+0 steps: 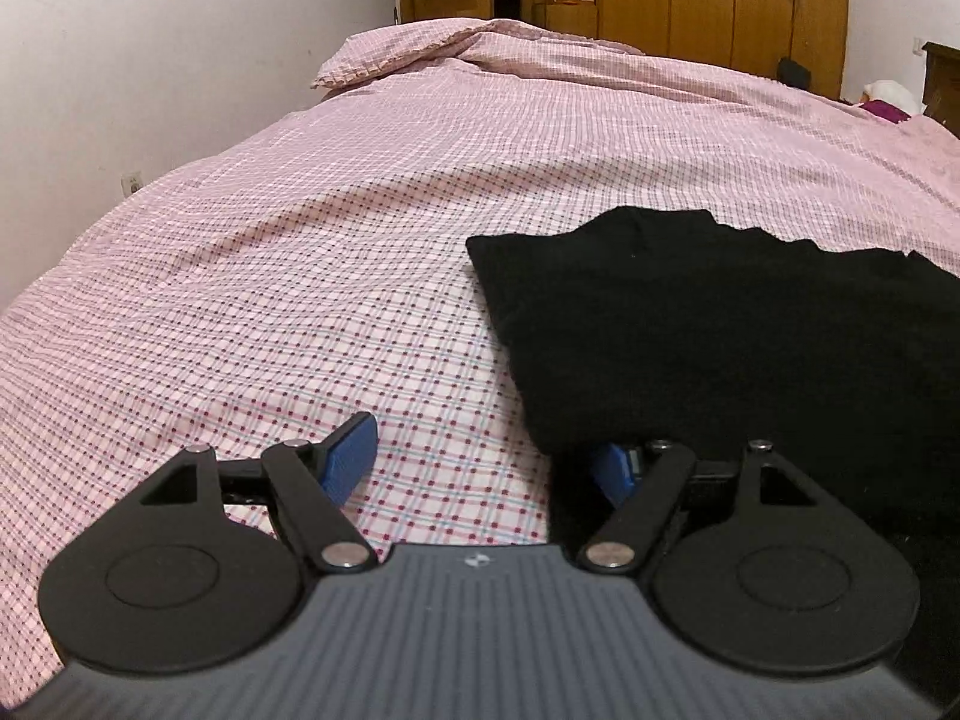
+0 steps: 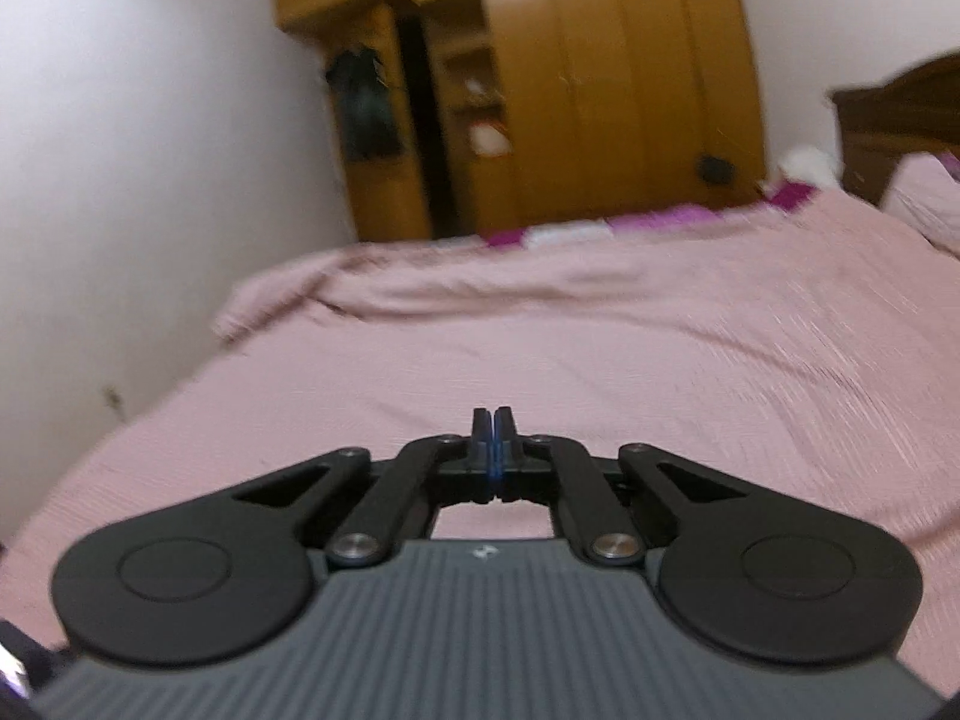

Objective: Fold small clothes

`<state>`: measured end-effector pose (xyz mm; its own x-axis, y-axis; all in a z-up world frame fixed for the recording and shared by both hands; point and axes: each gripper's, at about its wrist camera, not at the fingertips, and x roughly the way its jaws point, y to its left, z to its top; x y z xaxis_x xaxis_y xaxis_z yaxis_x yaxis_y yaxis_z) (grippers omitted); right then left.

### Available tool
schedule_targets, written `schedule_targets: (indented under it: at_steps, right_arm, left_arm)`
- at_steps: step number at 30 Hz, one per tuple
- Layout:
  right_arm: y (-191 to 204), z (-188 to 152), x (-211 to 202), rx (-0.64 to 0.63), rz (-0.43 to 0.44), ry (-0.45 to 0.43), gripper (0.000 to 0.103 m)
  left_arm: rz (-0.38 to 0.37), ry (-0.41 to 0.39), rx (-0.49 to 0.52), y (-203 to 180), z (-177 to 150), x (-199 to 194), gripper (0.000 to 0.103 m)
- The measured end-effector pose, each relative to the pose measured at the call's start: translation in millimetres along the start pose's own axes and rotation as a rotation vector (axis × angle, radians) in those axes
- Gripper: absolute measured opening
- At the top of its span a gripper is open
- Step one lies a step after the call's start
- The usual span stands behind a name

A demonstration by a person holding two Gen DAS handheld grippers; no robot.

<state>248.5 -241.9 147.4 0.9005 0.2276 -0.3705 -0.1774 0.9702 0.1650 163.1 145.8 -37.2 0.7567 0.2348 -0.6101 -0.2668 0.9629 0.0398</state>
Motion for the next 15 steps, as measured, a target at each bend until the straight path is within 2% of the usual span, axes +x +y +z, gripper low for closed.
schedule_targets:
  at_steps: [6, 11, 12, 13, 14, 15]
  right_arm:
    - [-40, -55, 33, 0.105, -0.060, 0.177, 0.006]
    - [-49, -102, 31, 0.115, -0.085, 0.296, 0.010]
    - [-53, -111, 25, 0.121, -0.091, 0.314, 0.025]
    - [-56, -119, 22, 0.131, -0.094, 0.325, 0.057]
    - [-59, -127, 16, 0.139, -0.100, 0.324, 0.070]
    - [-62, -135, 8, 0.143, -0.099, 0.310, 0.076]
  left_arm:
    - [0.010, 0.000, 0.015, -1, -1, -1, 0.079]
    - [0.021, -0.003, 0.027, -3, -3, -1, 0.079]
    - [0.022, -0.003, 0.027, -3, -3, -1, 0.079]
    - [0.024, -0.003, 0.025, -4, -3, -1, 0.079]
    - [0.025, -0.003, 0.024, -4, -3, -1, 0.079]
    - [0.026, -0.003, 0.023, -4, -3, -1, 0.079]
